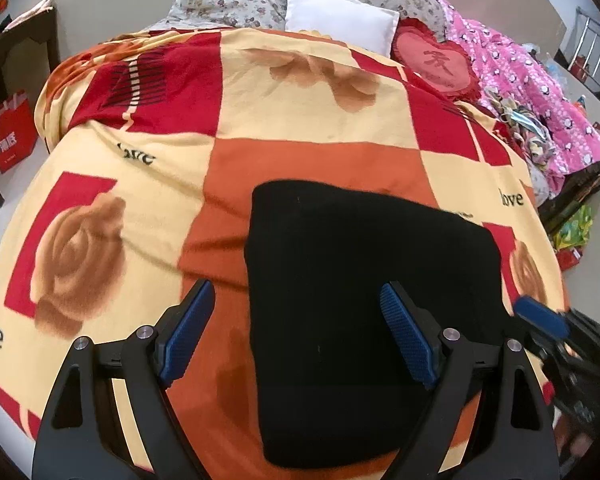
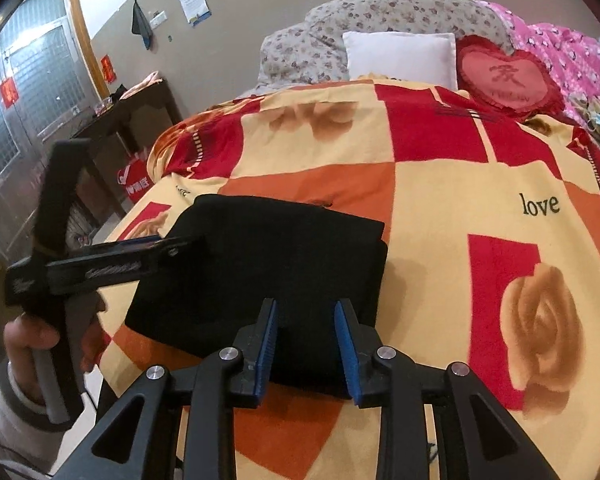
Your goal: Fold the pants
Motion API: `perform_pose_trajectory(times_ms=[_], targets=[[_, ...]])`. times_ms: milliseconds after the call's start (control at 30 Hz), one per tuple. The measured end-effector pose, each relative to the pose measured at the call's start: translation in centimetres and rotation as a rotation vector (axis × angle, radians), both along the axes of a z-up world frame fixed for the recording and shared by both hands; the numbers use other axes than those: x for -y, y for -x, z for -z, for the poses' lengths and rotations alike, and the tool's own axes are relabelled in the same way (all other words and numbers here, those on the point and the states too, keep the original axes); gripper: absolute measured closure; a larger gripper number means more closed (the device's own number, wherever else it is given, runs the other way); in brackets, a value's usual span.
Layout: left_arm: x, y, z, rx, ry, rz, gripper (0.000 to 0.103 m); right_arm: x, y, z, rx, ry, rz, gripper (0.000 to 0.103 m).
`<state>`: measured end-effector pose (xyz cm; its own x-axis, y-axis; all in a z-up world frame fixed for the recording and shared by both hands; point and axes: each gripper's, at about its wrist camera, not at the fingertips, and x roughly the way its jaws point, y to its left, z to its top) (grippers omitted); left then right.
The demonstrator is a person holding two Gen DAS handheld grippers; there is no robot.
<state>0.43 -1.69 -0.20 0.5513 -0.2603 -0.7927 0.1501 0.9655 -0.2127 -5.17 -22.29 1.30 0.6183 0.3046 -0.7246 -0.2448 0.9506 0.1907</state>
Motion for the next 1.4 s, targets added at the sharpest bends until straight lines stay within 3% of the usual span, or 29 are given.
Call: perform_pose_trajectory(times_ms=[267, 500, 700, 800, 967, 1100, 1300, 1400], targets=[[0.0, 0.3, 1.6, -0.032, 0.018, -0.004, 0.017, -0.3, -1.1, 1.2, -0.024, -0.001, -0.005, 0.073], [0.5, 0.4, 1.9, -0.018, 0.011, -0.010, 0.017, 0.1, -1.5, 2.1, -0.017, -0.023, 0.000, 0.066], [0.6, 0.6, 1.6, -0.008, -0.012, -0.014, 0.017, 1.2, -1.0, 1.0, 0.008, -0.082, 0.036, 0.064], [0.7, 0.7, 1.7, 0.002, -0.023, -0.015, 0.017, 1.9, -1.2, 1.4, -0.008, -0.121, 0.066, 0.058], [0.8, 0.8, 1.7, 0.009, -0.030, -0.011, 0.016, 2.7, -1.2, 2.4, -0.040, -0.156, 0.090, 0.056], [0.4, 0.6, 2.1, 0.004, -0.011, -0.027, 0.009, 3.5, -1.3, 2.9, -0.054, -0.211, 0.097, 0.049], [-1.6, -0.4, 2.6, -0.106, 0.137, 0.018, 0.008, 4.1, -2.1, 4.3, -0.095, -0.283, 0.088, 0.043], [-2.3, 0.1, 1.9, -0.080, 0.133, 0.027, 0.008, 4.2, -2.5, 4.7, -0.102, -0.305, 0.076, 0.042]])
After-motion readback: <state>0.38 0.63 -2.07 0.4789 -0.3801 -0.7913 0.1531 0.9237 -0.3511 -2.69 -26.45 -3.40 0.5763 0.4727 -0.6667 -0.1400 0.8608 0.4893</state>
